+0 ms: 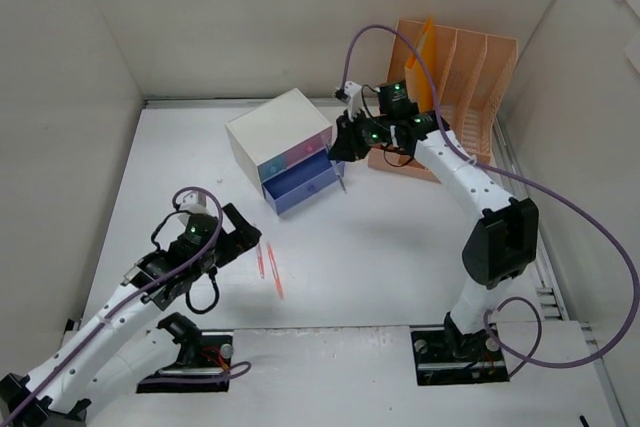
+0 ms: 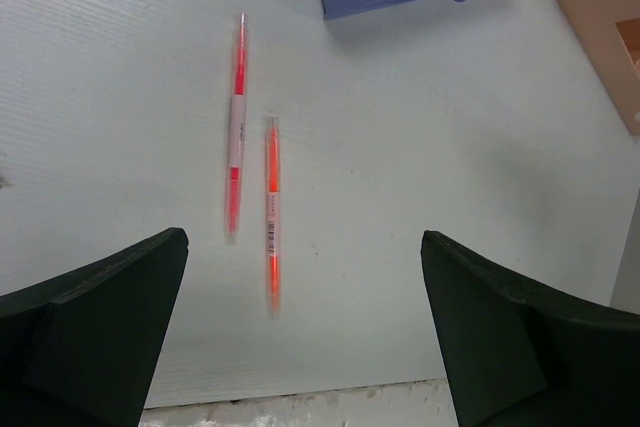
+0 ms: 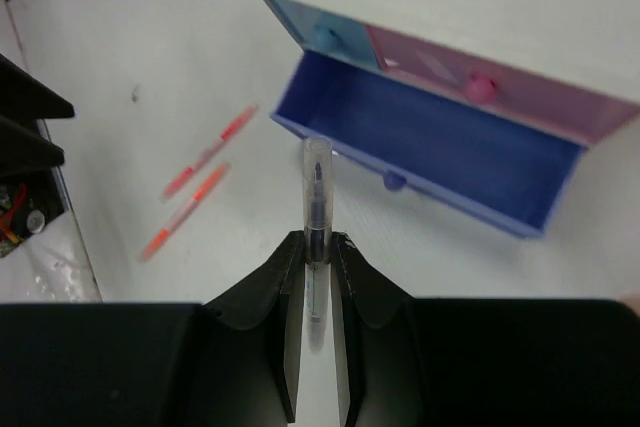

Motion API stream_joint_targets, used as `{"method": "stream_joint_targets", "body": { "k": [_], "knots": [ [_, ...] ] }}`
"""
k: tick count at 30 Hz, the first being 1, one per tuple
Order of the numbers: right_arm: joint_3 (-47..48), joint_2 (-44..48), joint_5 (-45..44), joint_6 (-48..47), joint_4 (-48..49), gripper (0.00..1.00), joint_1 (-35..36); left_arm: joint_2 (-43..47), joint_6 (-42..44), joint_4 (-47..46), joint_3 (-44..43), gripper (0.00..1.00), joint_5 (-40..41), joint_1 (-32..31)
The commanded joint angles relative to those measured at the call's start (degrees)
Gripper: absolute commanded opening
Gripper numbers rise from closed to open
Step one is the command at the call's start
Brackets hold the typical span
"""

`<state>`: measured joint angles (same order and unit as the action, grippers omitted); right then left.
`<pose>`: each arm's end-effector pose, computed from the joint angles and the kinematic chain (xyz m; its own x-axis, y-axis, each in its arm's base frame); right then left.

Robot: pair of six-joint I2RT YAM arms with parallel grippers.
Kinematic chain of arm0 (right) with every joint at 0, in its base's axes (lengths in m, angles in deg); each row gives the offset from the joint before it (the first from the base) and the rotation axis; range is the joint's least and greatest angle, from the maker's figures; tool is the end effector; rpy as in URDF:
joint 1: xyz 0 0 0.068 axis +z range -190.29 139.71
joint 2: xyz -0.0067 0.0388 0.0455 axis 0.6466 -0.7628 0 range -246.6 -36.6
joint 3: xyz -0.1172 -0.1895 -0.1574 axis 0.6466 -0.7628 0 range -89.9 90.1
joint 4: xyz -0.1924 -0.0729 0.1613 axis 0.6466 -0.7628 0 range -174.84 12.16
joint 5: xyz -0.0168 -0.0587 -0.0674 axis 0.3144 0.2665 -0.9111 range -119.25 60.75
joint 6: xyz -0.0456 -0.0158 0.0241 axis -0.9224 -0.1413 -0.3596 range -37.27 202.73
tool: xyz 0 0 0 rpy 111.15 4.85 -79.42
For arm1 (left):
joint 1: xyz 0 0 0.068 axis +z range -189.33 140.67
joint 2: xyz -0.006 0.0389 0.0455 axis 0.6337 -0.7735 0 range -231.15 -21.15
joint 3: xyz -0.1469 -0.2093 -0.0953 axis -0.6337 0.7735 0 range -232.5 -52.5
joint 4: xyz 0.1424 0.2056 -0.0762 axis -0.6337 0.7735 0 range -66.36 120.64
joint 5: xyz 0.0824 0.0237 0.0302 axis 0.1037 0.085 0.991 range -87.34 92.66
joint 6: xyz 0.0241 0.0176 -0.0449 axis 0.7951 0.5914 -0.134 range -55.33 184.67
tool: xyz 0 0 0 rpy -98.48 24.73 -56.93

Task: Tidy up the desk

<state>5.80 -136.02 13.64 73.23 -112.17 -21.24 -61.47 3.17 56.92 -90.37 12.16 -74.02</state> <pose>0.3611 0.1504 0.3561 -0.4515 -0.2838 -0.8459 -0.8317 0.4773 0.2837 0.1304 -0.0831 0.2701 -0.6257 -0.6211 -0.4720 -0.2066 0.7154 -0.6675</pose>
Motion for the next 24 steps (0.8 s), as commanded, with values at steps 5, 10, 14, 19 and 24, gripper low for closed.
{"method": "stream_joint_targets", "body": {
  "k": [5,10,14,19,24],
  "knots": [
    [3.11,-6.49,9.31,13.87,28.75,0.0,6.09,2.43,0.15,1.09,-2.56,1.0,1.05,0.42],
    [-10.09,-6.4,8.61,29.18,70.78,0.0,6.35,3.93,-0.99,2.31,-1.77,1.0,1.4,0.42],
    [-9.04,-9.04,9.23,27.79,71.15,0.0,6.79,4.72,-1.35,3.02,-1.42,1.0,1.67,0.42],
    [-10.53,-10.53,7.65,20.67,73.35,0.0,6.79,4.19,-1.61,2.67,-1.24,1.0,1.4,0.42],
    [-13.25,-10.89,4.39,15.84,74.66,0.0,6.88,2.96,-1.44,3.02,-1.95,1.0,1.23,0.42]
  ]
}}
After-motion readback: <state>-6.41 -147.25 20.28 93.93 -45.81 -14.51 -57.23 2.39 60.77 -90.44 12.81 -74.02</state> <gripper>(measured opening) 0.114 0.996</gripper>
